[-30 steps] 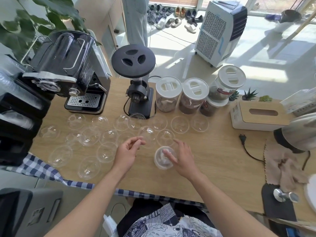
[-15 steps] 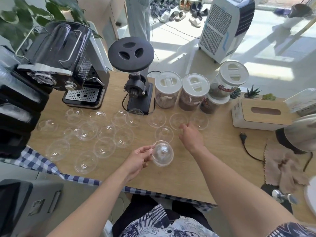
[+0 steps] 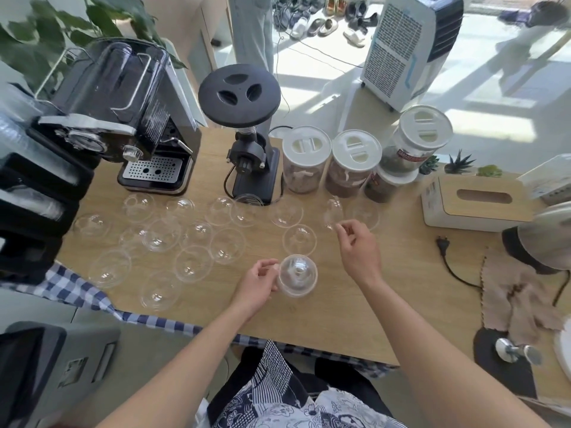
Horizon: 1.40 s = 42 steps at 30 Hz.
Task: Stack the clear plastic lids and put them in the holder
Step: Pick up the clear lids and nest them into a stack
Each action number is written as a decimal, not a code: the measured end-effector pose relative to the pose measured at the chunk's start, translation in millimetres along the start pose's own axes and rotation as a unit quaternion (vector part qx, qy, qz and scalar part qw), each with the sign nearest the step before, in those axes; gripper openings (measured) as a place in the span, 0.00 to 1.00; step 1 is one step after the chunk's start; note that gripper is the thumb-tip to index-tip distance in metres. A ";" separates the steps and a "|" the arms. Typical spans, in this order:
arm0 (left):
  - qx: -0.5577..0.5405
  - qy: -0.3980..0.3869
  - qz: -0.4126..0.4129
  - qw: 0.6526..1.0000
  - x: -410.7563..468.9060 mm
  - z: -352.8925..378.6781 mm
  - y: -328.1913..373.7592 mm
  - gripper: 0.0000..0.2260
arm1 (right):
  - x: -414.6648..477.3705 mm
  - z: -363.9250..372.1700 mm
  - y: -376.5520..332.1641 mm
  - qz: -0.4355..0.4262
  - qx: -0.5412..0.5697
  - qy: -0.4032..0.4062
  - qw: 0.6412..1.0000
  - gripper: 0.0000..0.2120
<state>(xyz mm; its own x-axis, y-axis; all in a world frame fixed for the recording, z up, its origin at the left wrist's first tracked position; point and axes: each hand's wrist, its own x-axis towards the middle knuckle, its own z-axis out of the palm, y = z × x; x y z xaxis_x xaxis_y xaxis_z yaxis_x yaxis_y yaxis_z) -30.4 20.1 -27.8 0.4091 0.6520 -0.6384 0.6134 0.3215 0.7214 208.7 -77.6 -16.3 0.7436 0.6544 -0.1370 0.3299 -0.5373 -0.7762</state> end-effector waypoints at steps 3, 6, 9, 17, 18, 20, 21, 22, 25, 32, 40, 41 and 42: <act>0.068 0.009 0.072 0.995 -5.5 -1.7 -4.5 0.26 | -19.8 -12.3 1.7 0.056 0.116 -0.054 0.990 0.10; 0.116 -0.028 0.122 0.985 -7.5 -3.3 -11.0 0.41 | -35.2 -15.9 13.5 0.163 0.271 -0.163 0.935 0.16; 0.160 -0.065 0.144 0.974 -8.9 -2.3 -15.8 0.46 | -48.7 -12.8 22.4 0.221 0.330 -0.242 0.886 0.15; 0.198 -0.034 0.170 0.965 -9.5 6.4 -17.6 0.41 | -62.9 2.7 30.7 0.253 0.233 -0.258 0.903 0.17; 0.200 -0.031 0.172 0.964 -9.9 6.9 -17.4 0.40 | -63.5 4.2 30.9 0.250 0.221 -0.258 0.907 0.18; 0.204 -0.023 0.180 0.962 -10.2 8.6 -17.0 0.39 | -65.1 5.8 29.8 0.241 0.197 -0.263 0.913 0.18; 0.205 -0.019 0.187 0.960 -10.3 9.4 -16.7 0.40 | -65.8 6.6 29.7 0.232 0.181 -0.264 0.919 0.18; 0.205 -0.016 0.194 0.959 -9.8 9.6 -17.0 0.42 | -66.6 7.4 29.1 0.221 0.162 -0.264 0.925 0.17; 0.203 -0.029 0.201 0.958 -7.2 8.7 -17.1 0.54 | -68.7 11.3 27.1 0.189 0.128 -0.256 0.939 0.16; 0.215 -0.043 0.194 0.956 -6.6 12.1 -10.9 0.52 | -68.0 21.6 21.2 0.143 0.069 -0.236 0.959 0.13; 0.222 -0.040 0.193 0.955 -0.1 16.1 -11.0 0.44 | -67.2 31.5 28.4 0.179 0.076 -0.205 0.959 0.13; 0.220 -0.040 0.191 0.956 0.1 17.0 -10.5 0.44 | -66.8 32.9 29.2 0.179 0.077 -0.208 0.958 0.13; 0.214 -0.041 0.189 0.957 0.0 17.5 -10.0 0.44 | -66.0 34.4 30.1 0.181 0.077 -0.211 0.958 0.12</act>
<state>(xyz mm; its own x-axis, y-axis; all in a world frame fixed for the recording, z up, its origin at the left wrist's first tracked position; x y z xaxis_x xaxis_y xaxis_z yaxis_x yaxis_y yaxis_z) -24.7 4.9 -39.8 0.6974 0.6046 -0.3848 0.6245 -0.2493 0.7402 149.6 -118.7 -51.8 0.4818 0.6144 -0.6248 -0.0192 -0.7054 -0.7085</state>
